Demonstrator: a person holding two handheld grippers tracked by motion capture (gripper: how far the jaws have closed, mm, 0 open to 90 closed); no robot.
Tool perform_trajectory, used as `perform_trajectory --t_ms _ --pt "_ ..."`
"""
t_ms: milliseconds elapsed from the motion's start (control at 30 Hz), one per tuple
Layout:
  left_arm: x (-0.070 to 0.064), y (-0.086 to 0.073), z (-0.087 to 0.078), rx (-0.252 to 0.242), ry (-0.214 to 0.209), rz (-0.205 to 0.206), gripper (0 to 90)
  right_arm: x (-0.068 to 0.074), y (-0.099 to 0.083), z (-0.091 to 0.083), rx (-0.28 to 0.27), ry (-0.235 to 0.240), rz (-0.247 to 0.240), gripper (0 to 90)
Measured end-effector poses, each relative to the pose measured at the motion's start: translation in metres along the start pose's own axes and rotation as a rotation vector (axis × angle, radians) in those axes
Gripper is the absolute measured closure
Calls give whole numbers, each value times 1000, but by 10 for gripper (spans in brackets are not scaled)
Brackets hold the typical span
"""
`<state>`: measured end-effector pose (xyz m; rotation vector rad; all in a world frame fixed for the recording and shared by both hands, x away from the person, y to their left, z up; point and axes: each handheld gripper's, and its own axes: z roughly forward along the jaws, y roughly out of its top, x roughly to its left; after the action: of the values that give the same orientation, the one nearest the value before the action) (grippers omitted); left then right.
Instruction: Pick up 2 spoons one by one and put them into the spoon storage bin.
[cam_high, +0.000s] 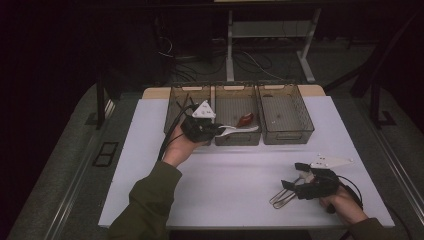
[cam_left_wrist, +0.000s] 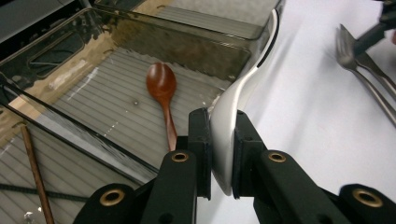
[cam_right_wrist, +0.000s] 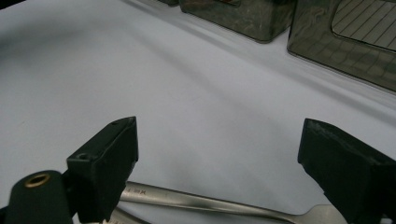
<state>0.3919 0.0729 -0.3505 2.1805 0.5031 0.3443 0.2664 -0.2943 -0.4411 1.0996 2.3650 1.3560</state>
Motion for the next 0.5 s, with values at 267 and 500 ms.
perform_trajectory --t_ms 267,500 --pt "16 5 18 21 -5 25 800 0 0 0 0 2 -3 118" --pt "24 4 35 46 0 28 800 0 0 -1 0 3 -5 118"
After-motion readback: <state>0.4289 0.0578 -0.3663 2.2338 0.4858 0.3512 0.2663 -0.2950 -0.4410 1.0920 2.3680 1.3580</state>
